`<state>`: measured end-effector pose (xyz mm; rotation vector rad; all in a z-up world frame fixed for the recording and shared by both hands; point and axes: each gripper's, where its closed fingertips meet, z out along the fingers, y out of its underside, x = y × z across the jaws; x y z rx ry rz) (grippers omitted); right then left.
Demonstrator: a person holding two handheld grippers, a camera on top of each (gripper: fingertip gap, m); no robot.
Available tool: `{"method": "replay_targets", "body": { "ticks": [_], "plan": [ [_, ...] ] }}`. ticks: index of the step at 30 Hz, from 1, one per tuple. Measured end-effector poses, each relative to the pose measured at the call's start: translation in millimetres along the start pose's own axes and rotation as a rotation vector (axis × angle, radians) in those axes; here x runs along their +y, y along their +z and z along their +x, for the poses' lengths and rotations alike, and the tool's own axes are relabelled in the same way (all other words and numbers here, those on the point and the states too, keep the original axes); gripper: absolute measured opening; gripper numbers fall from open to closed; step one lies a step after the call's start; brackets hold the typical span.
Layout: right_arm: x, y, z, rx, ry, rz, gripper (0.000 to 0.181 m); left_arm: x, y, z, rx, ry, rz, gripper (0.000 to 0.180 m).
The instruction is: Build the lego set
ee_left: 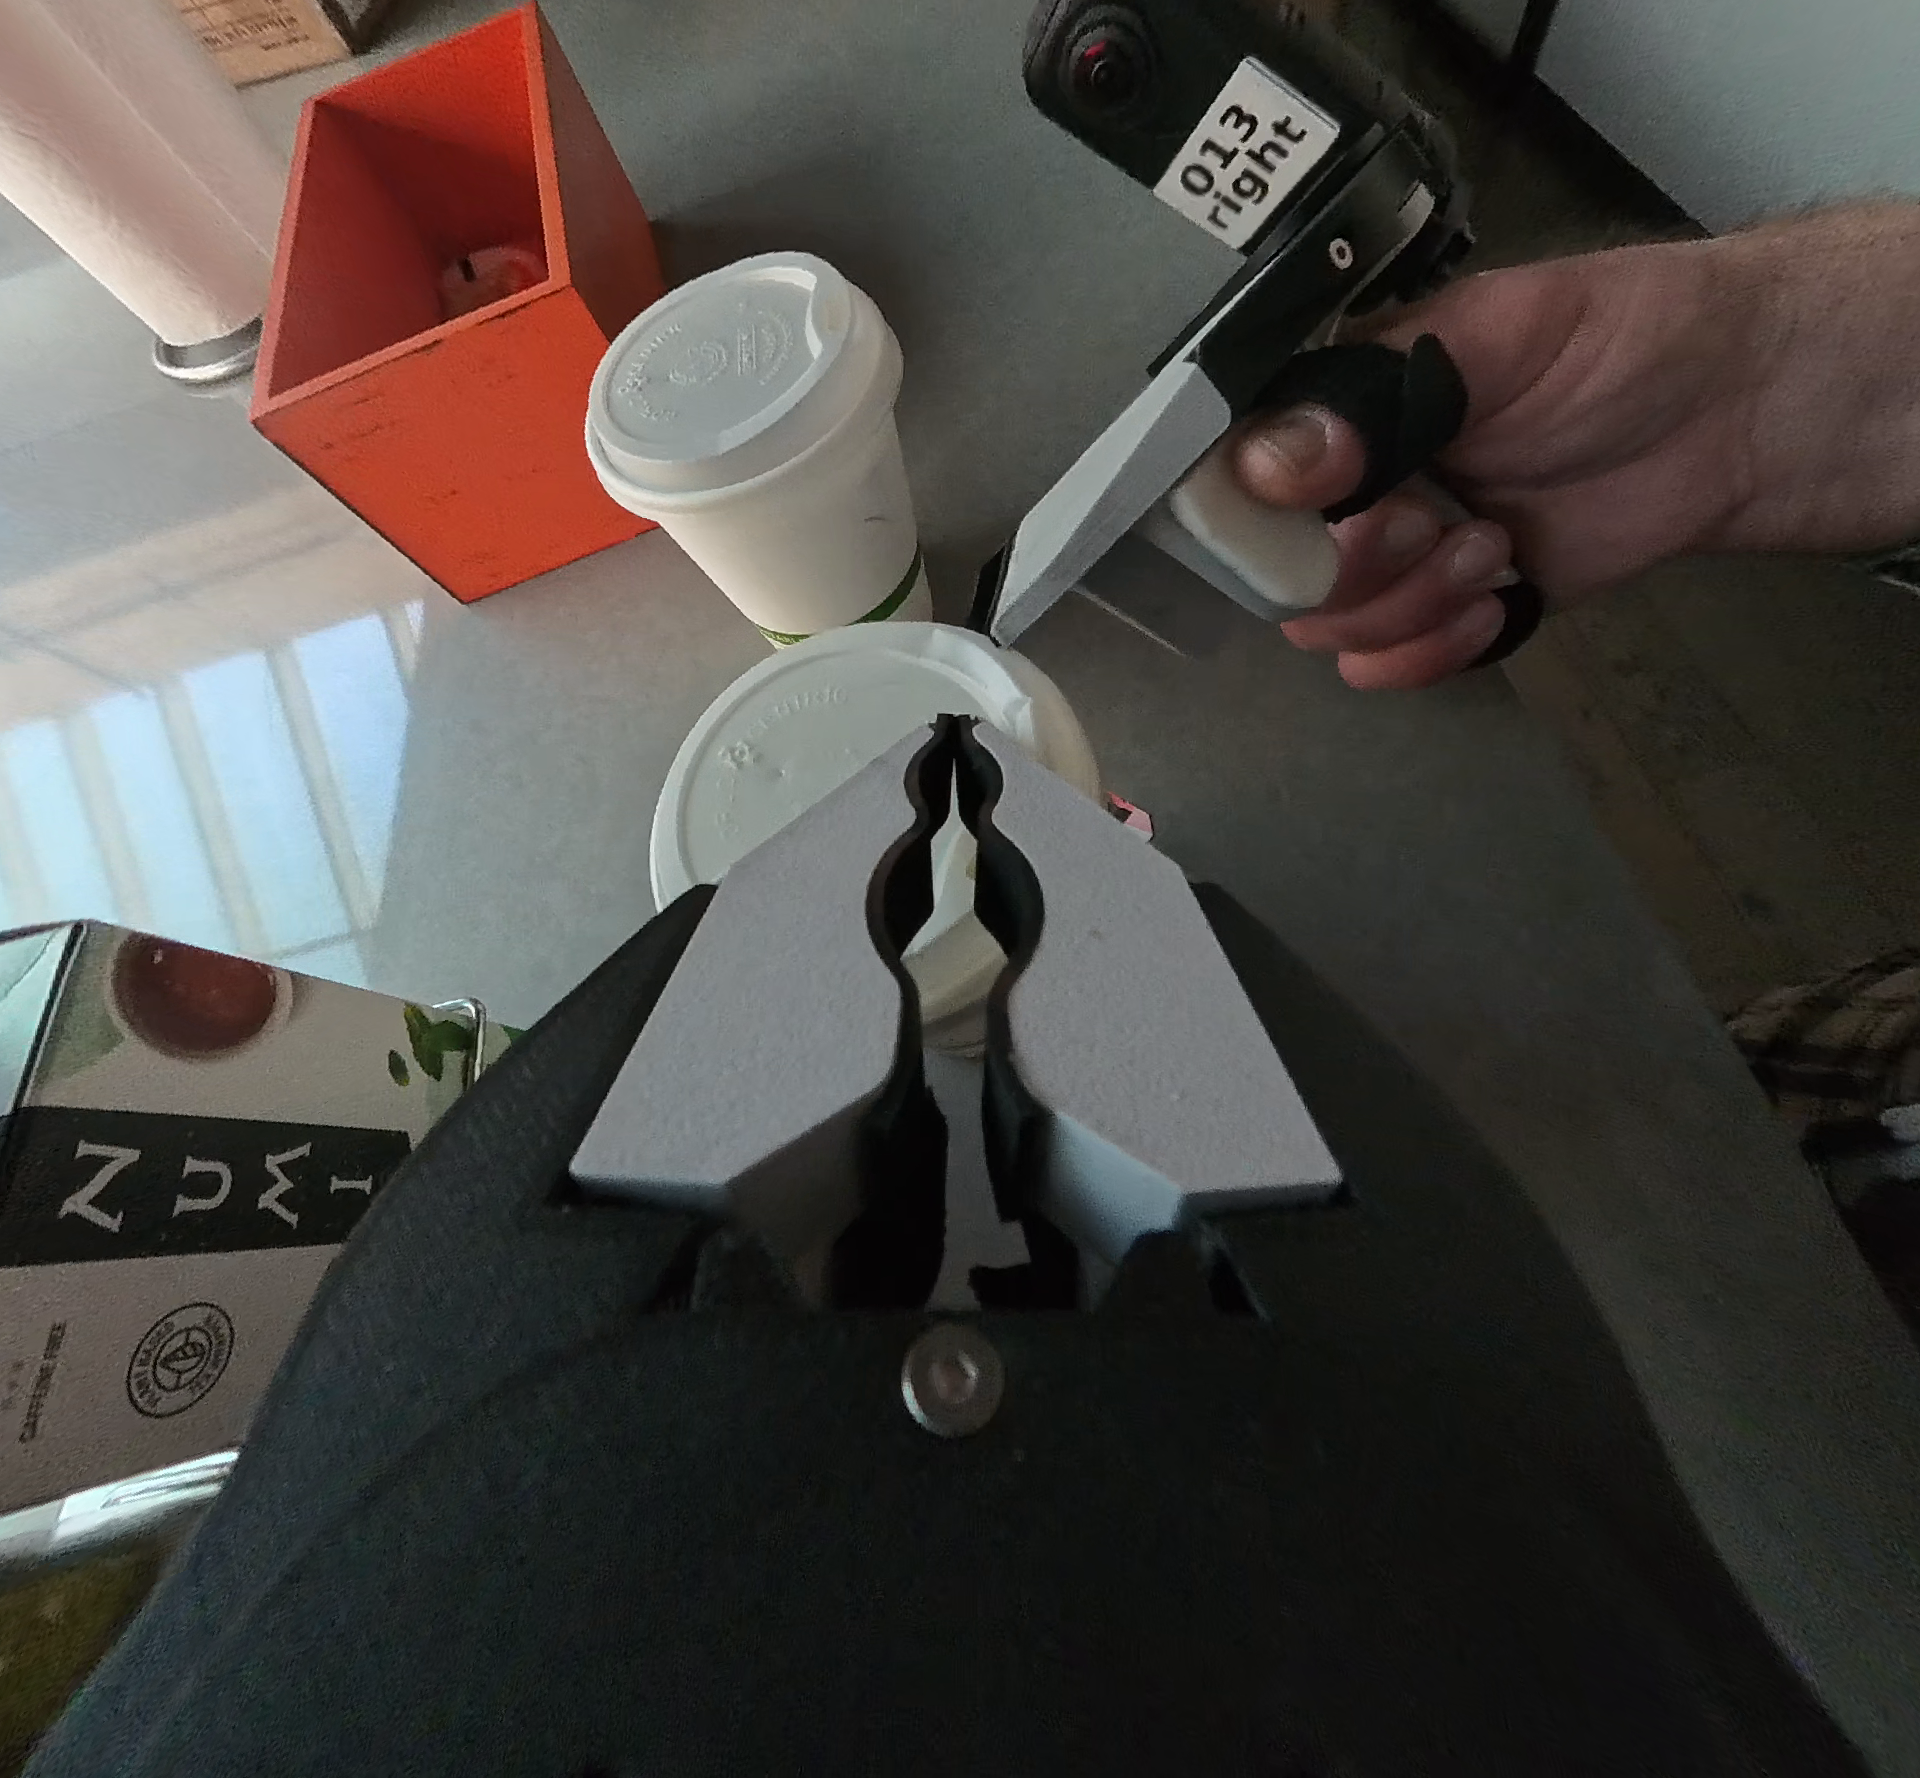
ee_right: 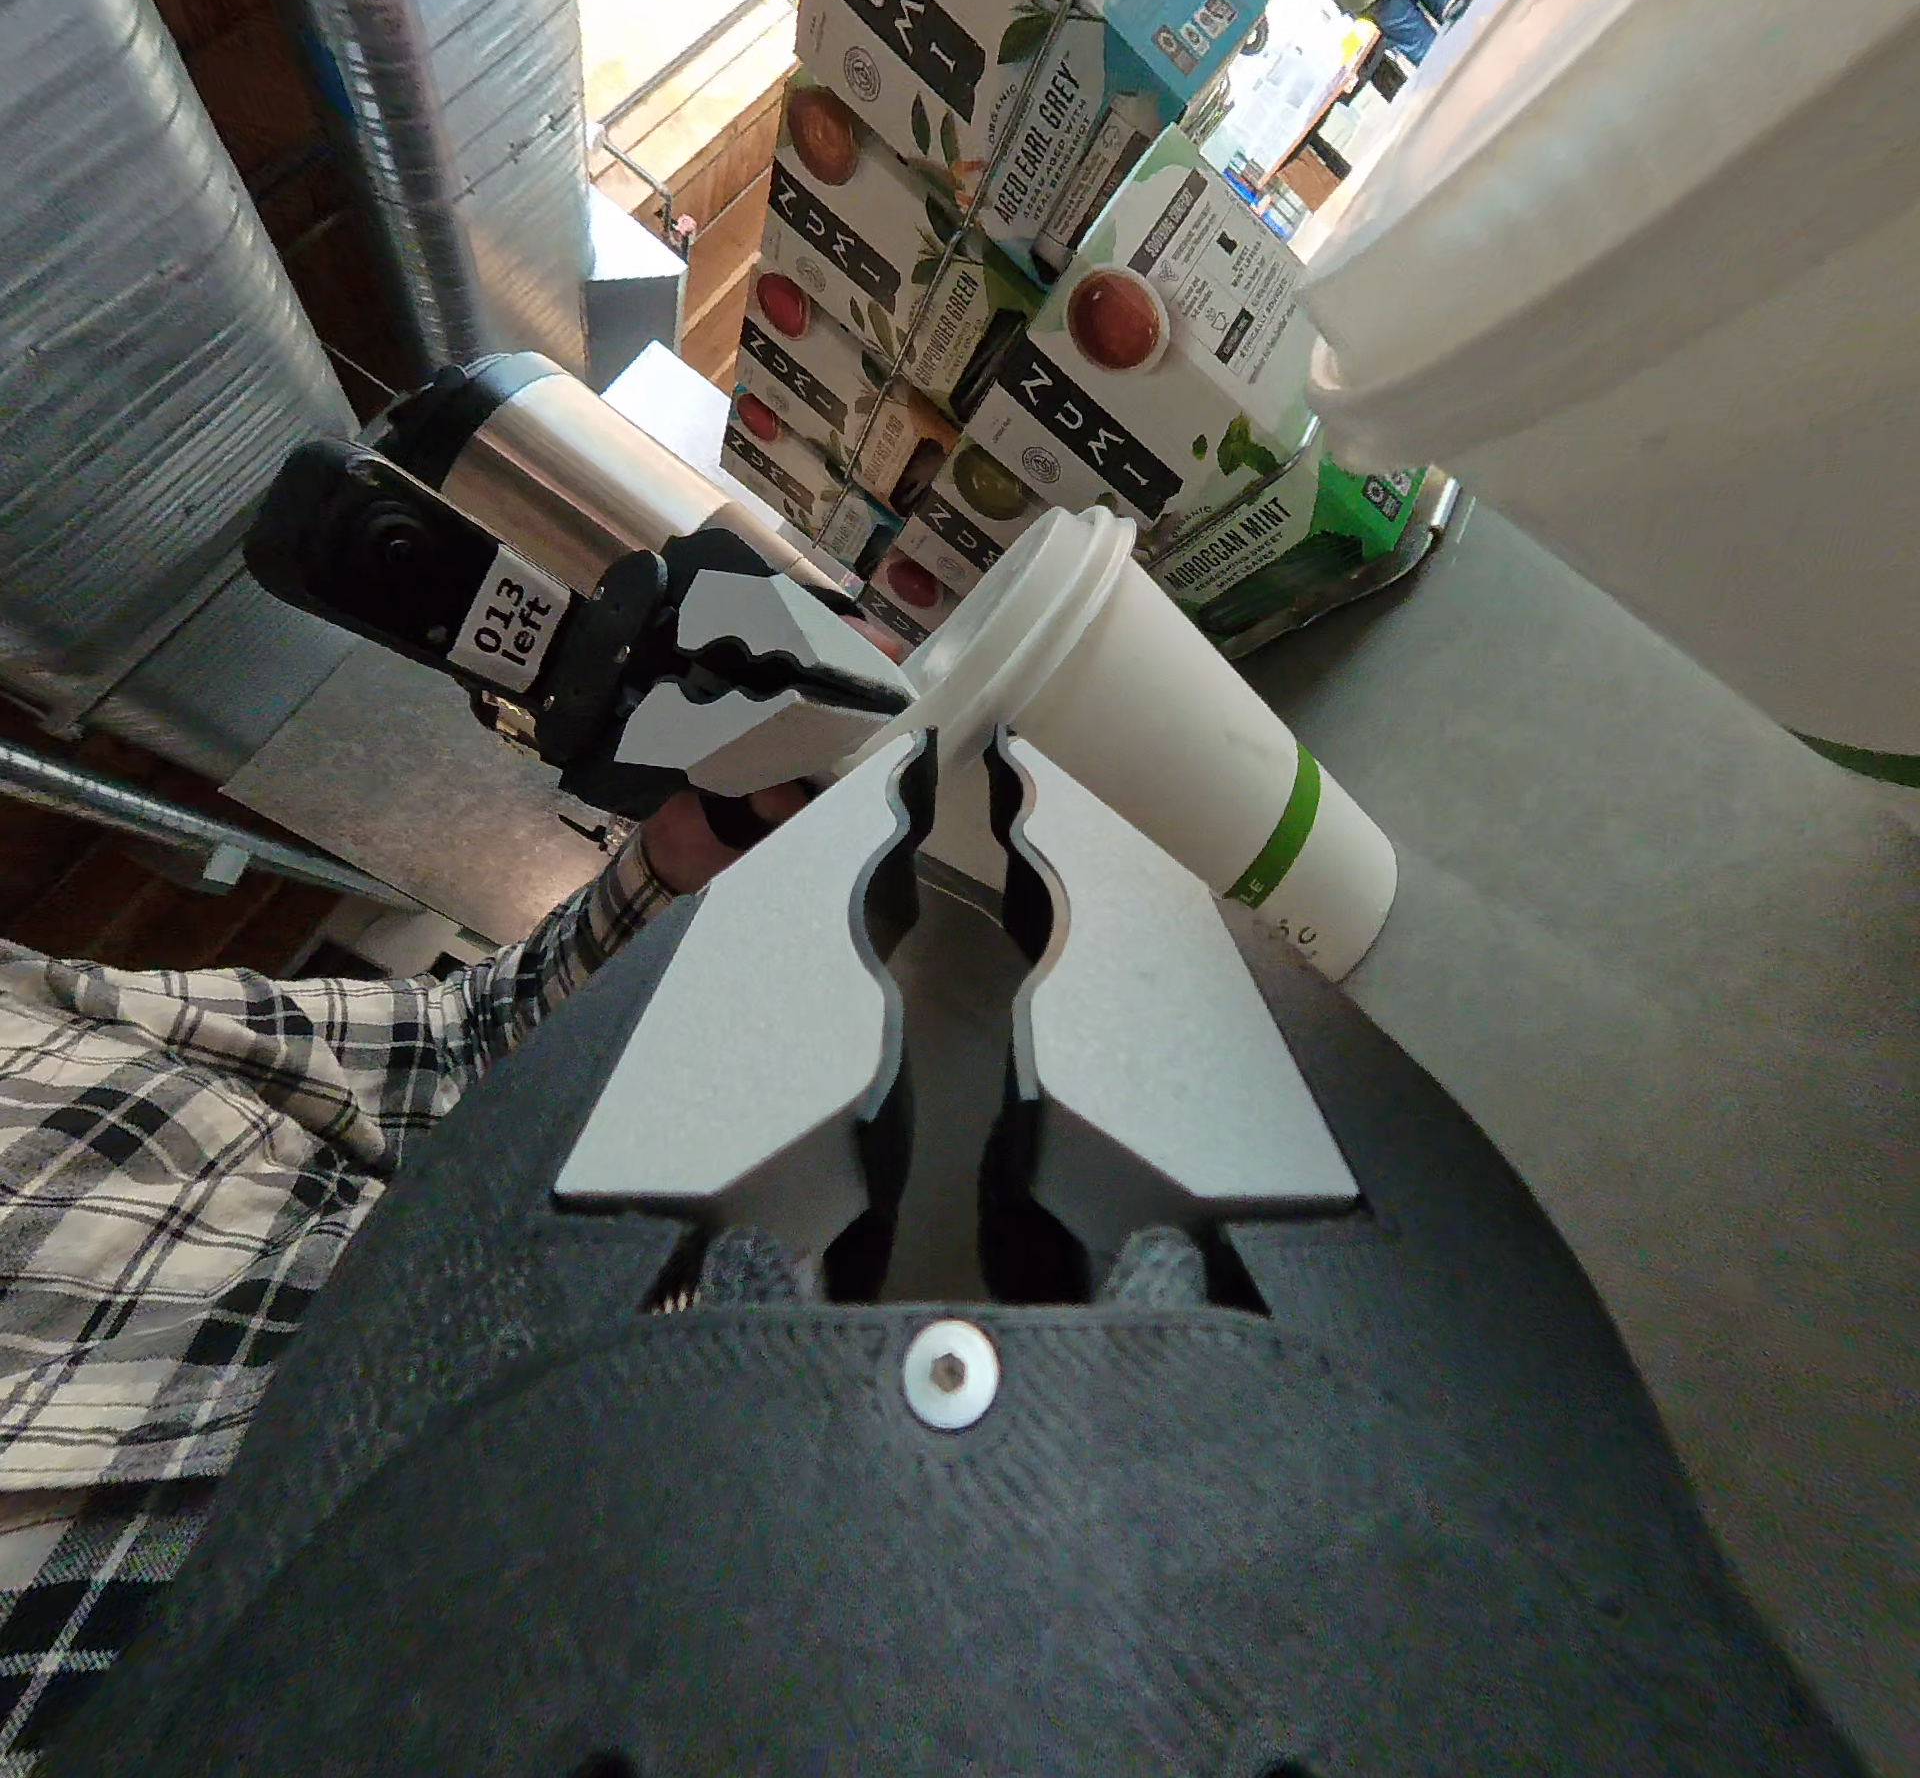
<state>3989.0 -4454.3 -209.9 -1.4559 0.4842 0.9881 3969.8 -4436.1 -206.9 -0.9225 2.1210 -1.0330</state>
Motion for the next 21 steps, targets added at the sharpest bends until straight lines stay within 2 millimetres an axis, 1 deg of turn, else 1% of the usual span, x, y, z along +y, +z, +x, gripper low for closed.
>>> {"method": "replay_targets", "body": {
  "ticks": [5, 10, 12, 14, 15, 17, 20, 21],
  "plan": [
    [1.9, 0.2, 2.0, -0.037, -0.002, 0.004, 0.005, 0.8, 1.9, 0.1, -0.046, 0.027, 0.030, 0.000],
    [1.2, 1.1, 2.2, -0.026, -0.045, -0.006, 0.005, 0.8, 2.1, -0.3, -0.086, 0.026, 0.062, 0.000],
    [1.1, 1.1, 1.7, -0.014, -0.062, -0.020, 0.006, 0.0, 1.0, -0.1, -0.077, -0.012, 0.072, 0.000],
    [0.5, 2.3, 1.7, -0.008, -0.062, -0.029, 0.006, -2.5, -3.5, -0.8, -0.030, -0.066, 0.081, 0.000],
    [-0.6, 2.8, 2.1, -0.008, -0.054, -0.030, 0.007, -2.2, -7.6, -4.9, -0.030, -0.076, 0.085, 0.000],
    [-3.2, 2.8, 3.0, 0.008, -0.075, -0.031, 0.009, -1.5, -16.5, -12.3, -0.038, -0.076, 0.090, 0.001],
    [-4.0, 0.3, 1.9, 0.046, -0.133, -0.047, 0.007, -4.6, -27.4, -15.9, -0.033, -0.073, 0.095, 0.006],
    [-4.0, -0.6, 3.0, 0.068, -0.155, -0.054, 0.012, -0.5, -28.6, -18.1, -0.038, -0.060, 0.067, 0.006]
  ]
}}
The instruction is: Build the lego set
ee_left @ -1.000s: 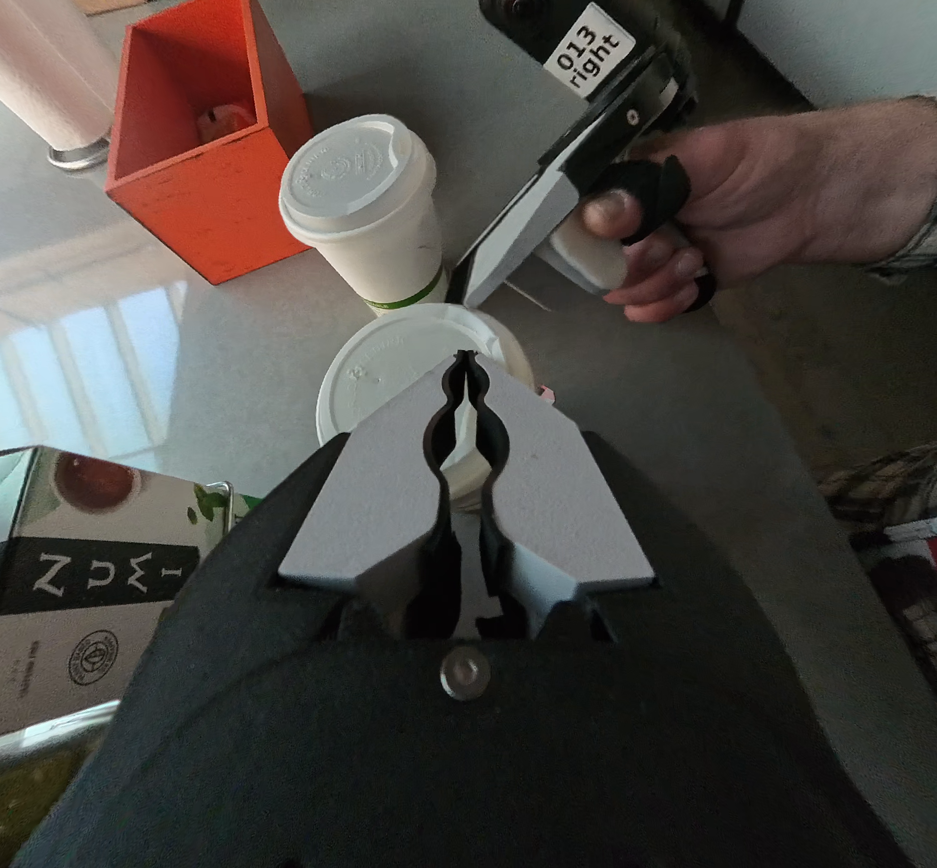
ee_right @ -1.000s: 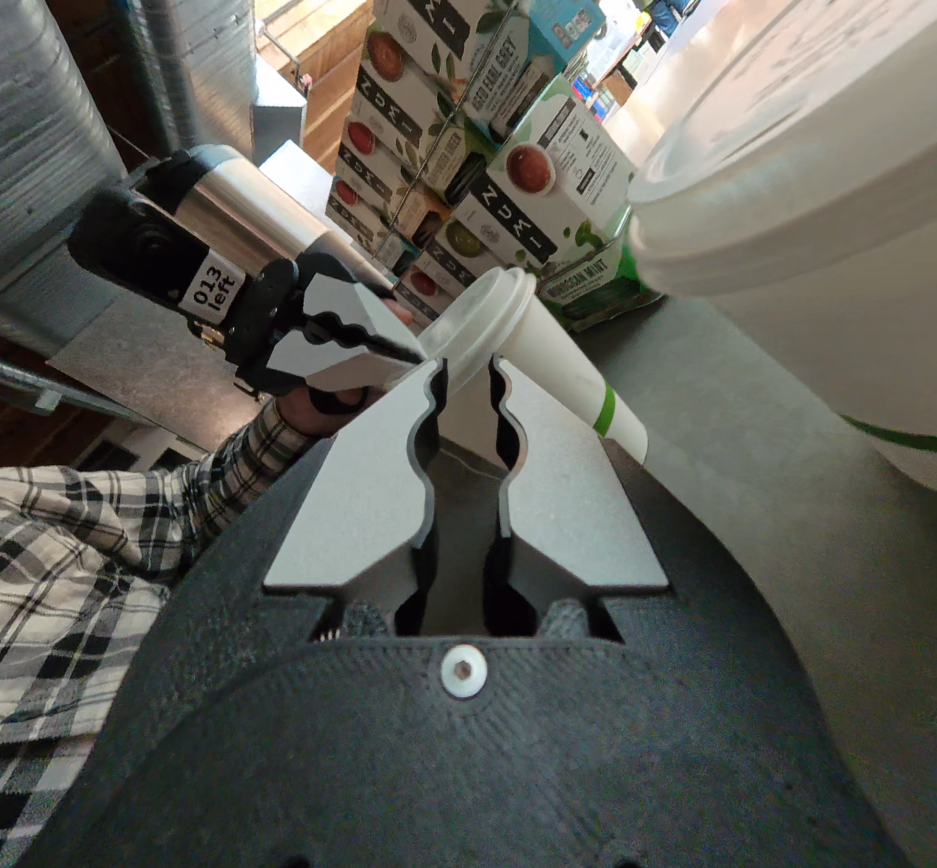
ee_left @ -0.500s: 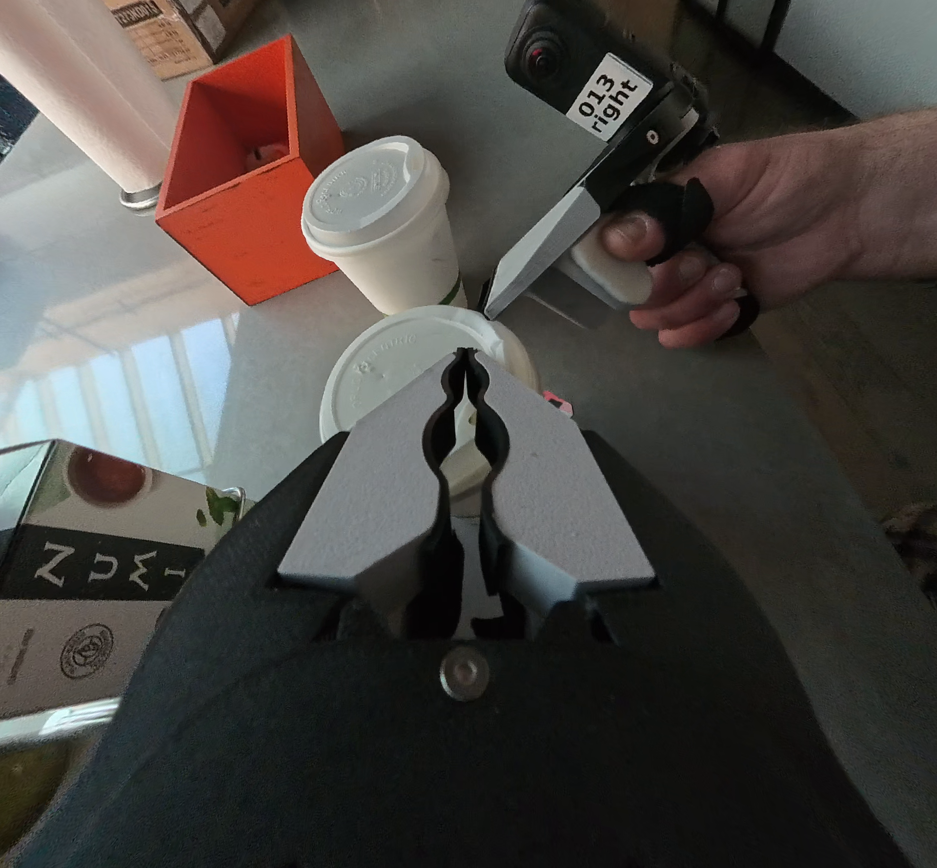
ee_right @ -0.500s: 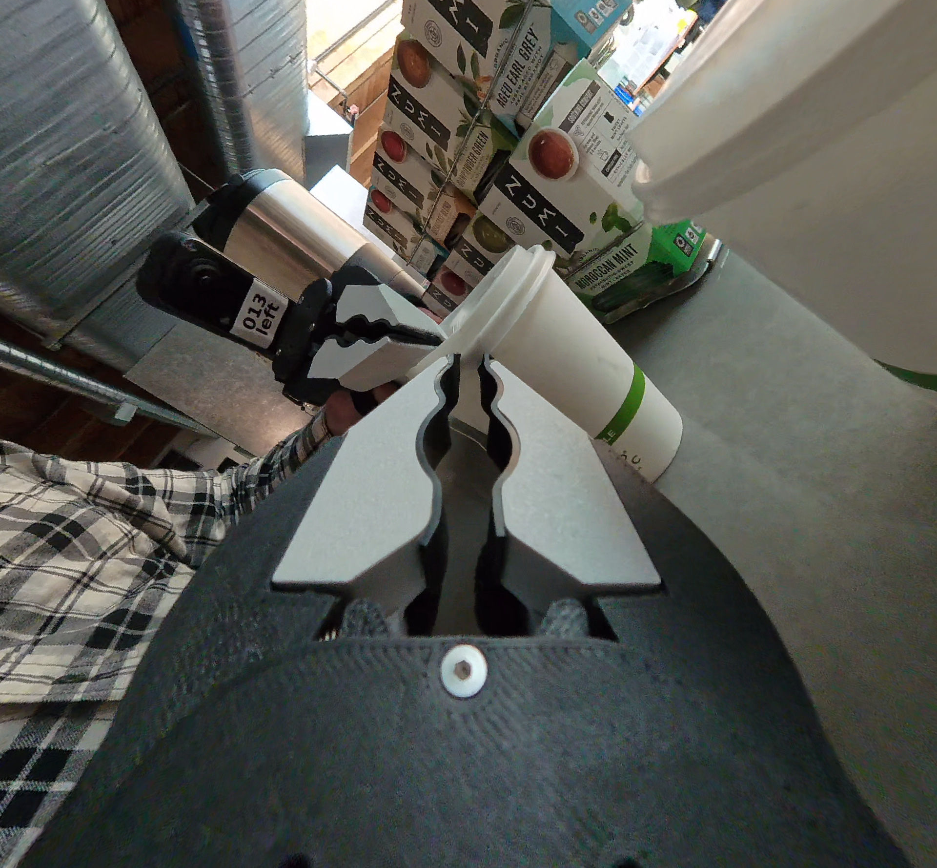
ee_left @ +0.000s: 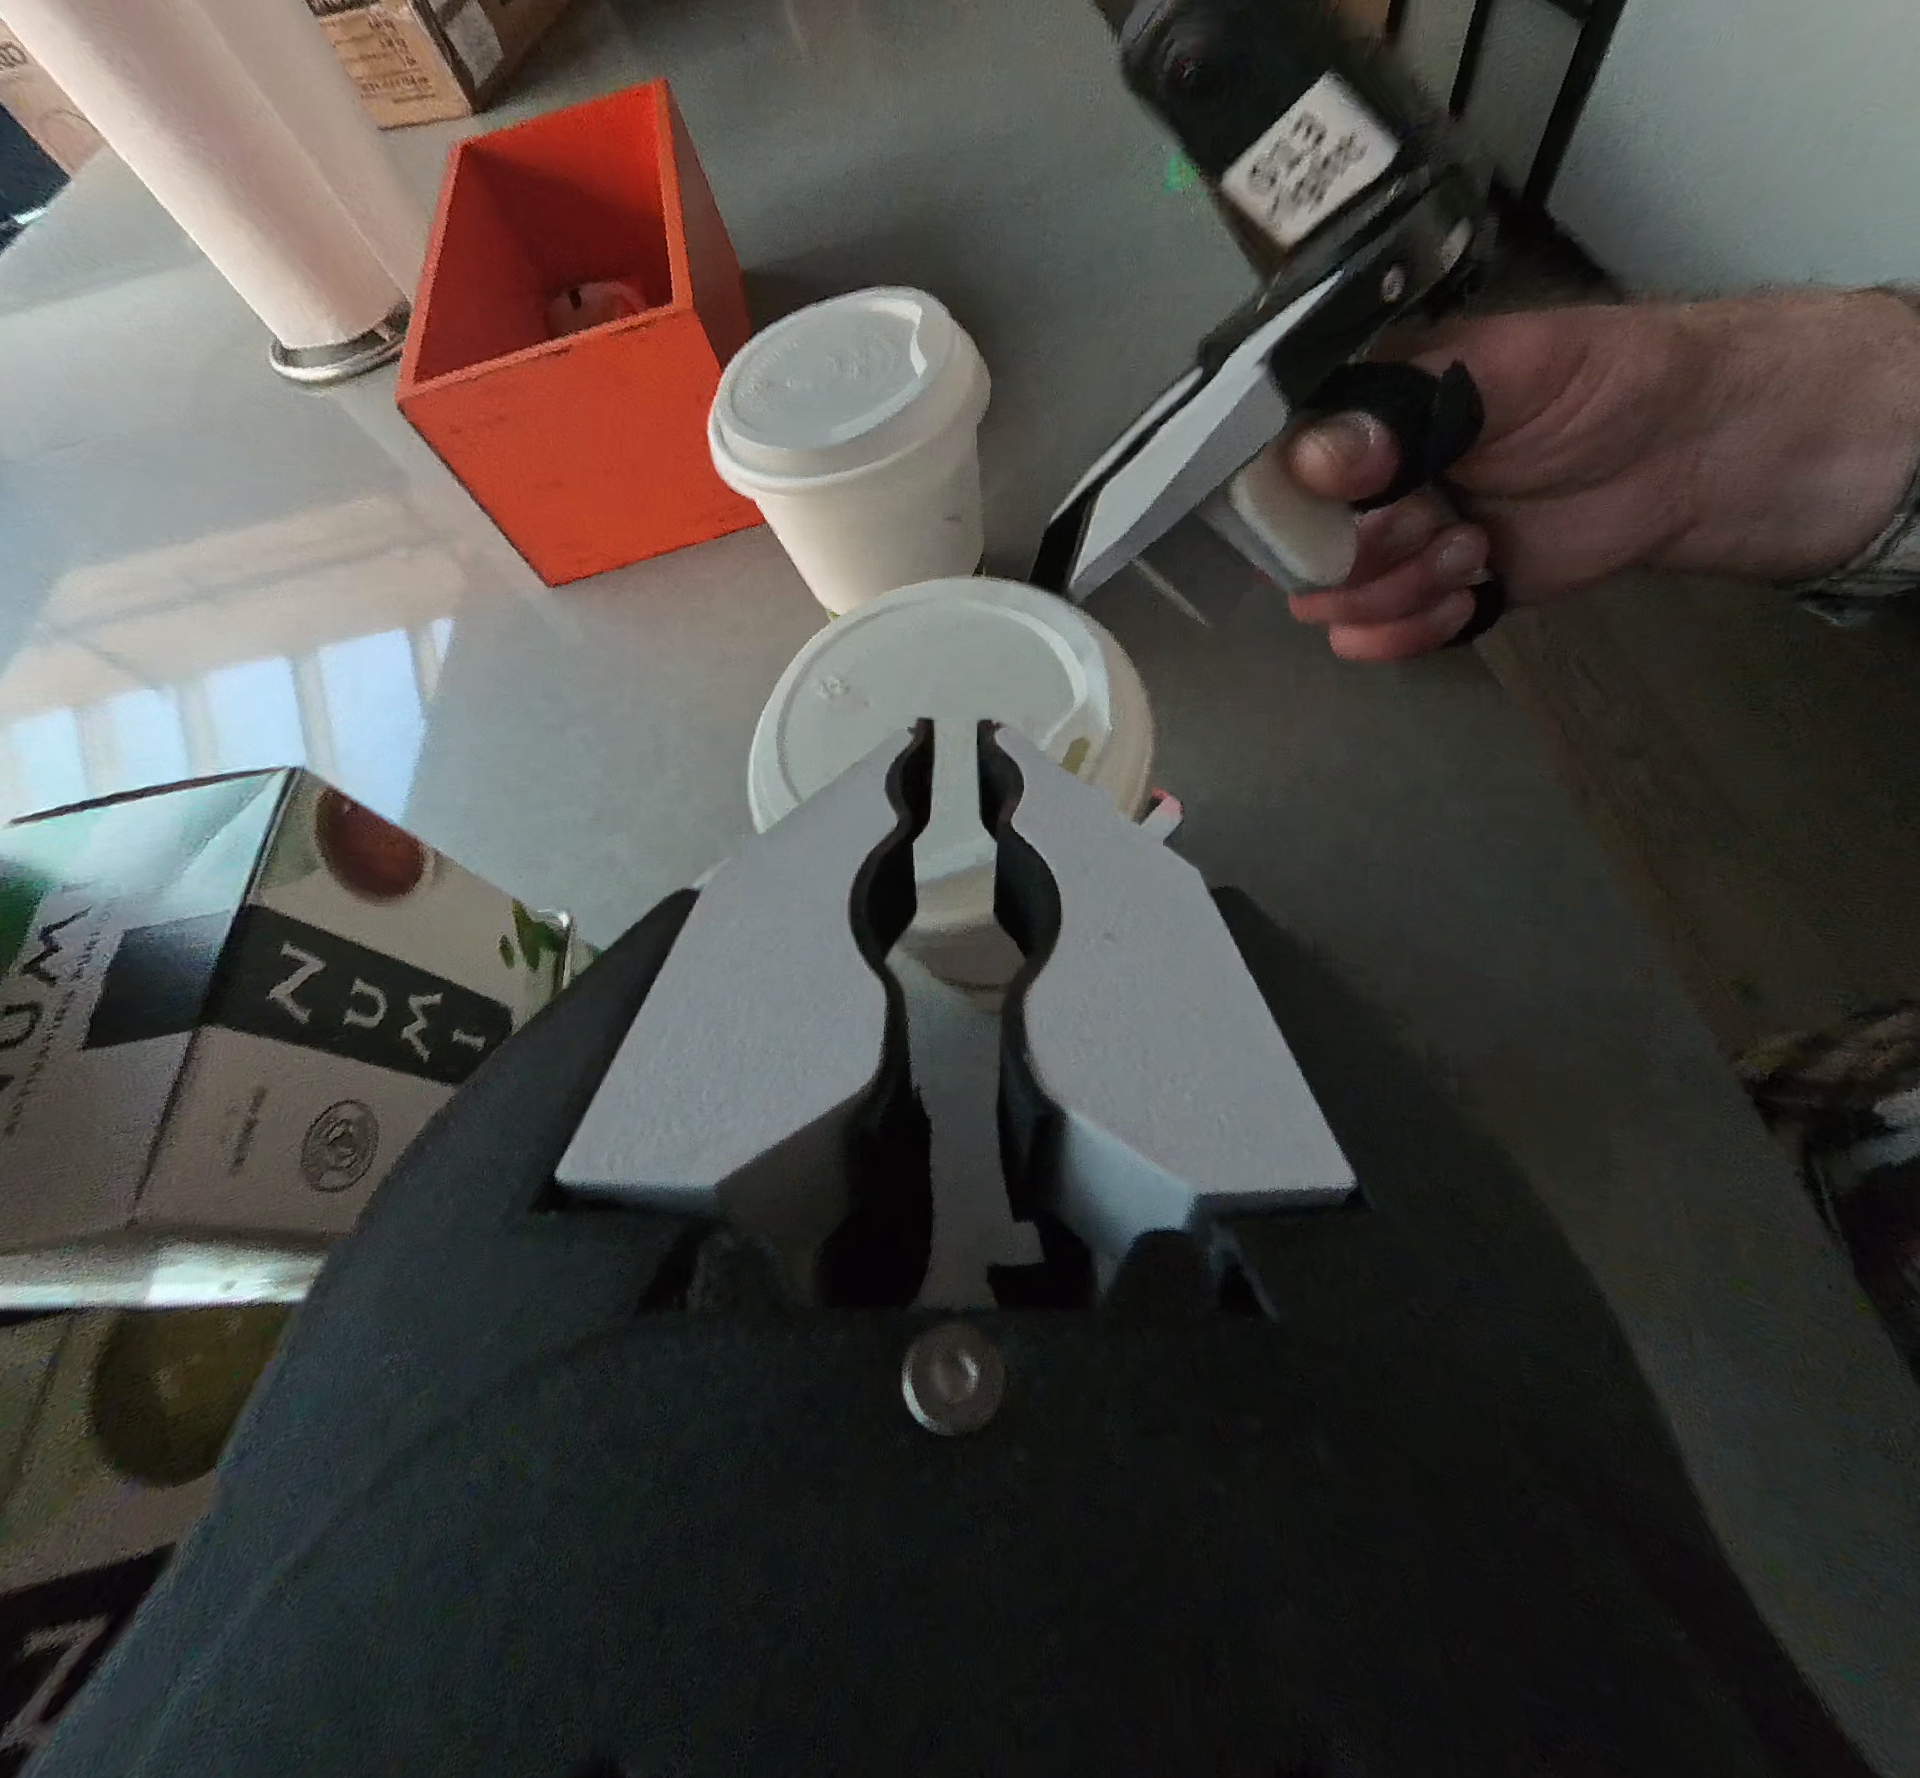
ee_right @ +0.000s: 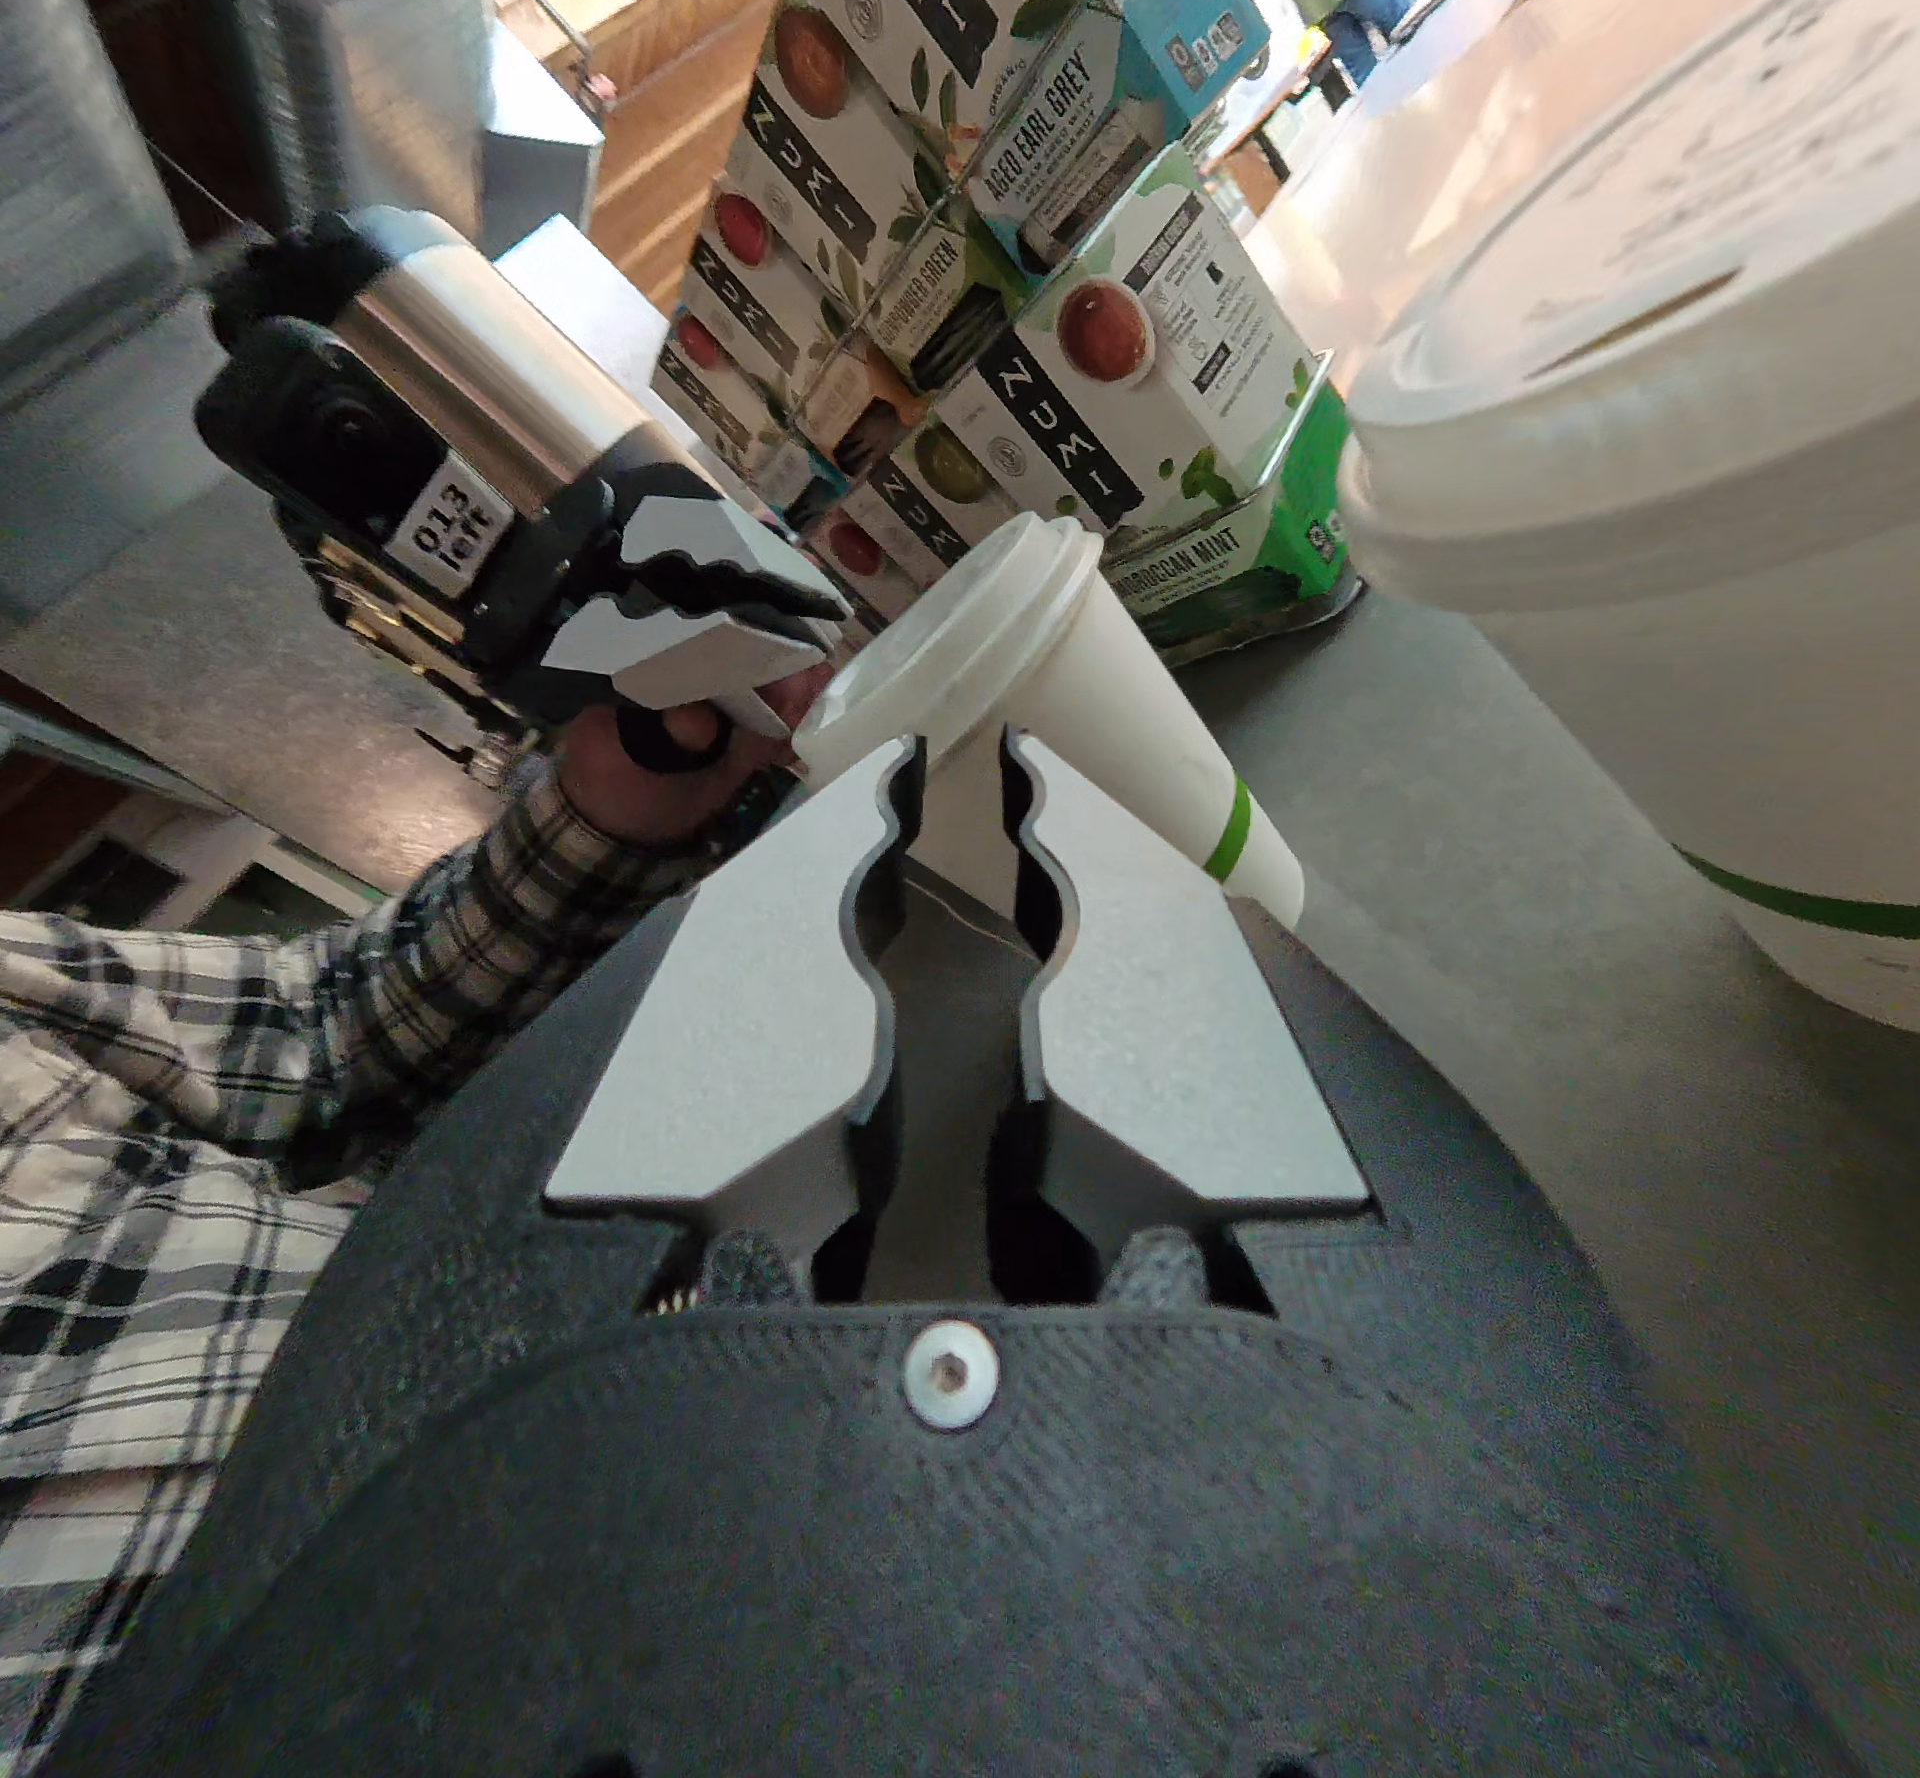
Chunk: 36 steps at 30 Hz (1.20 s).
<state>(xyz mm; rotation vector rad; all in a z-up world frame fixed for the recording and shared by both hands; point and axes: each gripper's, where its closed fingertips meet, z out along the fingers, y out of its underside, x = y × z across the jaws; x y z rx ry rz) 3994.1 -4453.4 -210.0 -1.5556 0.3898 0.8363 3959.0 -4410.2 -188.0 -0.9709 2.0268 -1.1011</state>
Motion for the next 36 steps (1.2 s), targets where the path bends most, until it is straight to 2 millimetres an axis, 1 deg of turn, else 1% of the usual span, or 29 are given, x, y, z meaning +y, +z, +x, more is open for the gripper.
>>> {"method": "replay_targets", "body": {
  "ticks": [1, 3, 6, 9, 11, 13, 15, 17, 19, 23, 29, 32, 36],
  "plan": [
    [-0.5, -0.8, -0.1, 0.017, -0.019, -0.006, 0.016, 4.7, -1.0, -2.4, -0.002, 0.011, -0.027, 0.006],
    [-3.5, -1.1, -4.8, 0.054, -0.083, -0.022, 0.018, 13.1, 0.4, -1.1, 0.022, 0.008, -0.065, 0.005],
    [-10.3, 1.1, -9.8, 0.154, -0.248, -0.071, 0.026, 11.7, 4.4, 5.9, 0.038, 0.032, -0.068, 0.002],
    [-18.2, 5.9, -17.4, 0.235, -0.436, -0.115, 0.024, 11.2, 6.8, 6.0, 0.033, 0.055, -0.082, 0.000],
    [-21.5, 12.4, -25.5, 0.248, -0.545, -0.140, 0.020, 11.8, 8.1, 6.5, 0.037, 0.053, -0.083, 0.000],
    [-22.9, 18.0, -21.5, 0.291, -0.629, -0.194, 0.009, 11.6, 9.1, 6.8, 0.044, 0.046, -0.080, 0.000],
    [-27.6, 22.1, -16.5, 0.308, -0.664, -0.204, 0.000, 11.3, 10.8, 6.3, 0.041, 0.050, -0.081, 0.000],
    [-26.6, 24.4, -4.1, 0.364, -0.715, -0.249, 0.000, 10.8, 12.3, 6.5, 0.041, 0.045, -0.083, 0.000],
    [-23.2, 28.0, 3.5, 0.391, -0.737, -0.269, 0.000, 10.2, 13.5, 7.2, 0.038, 0.048, -0.083, 0.000],
    [-21.9, 31.9, 5.9, 0.422, -0.750, -0.285, 0.000, 9.1, 16.4, 6.7, 0.044, 0.034, -0.073, 0.000],
    [-25.0, 31.0, 7.2, 0.394, -0.657, -0.213, 0.000, 7.3, 21.4, 7.2, 0.046, 0.039, -0.068, 0.000],
    [-34.7, 29.8, 8.3, 0.420, -0.666, -0.177, 0.000, 7.5, 21.7, 7.0, 0.053, 0.027, -0.068, 0.000],
    [-32.5, 31.9, 12.5, 0.416, -0.673, -0.214, 0.000, 6.9, 22.3, 8.1, 0.054, 0.039, -0.073, 0.000]
  ]
}}
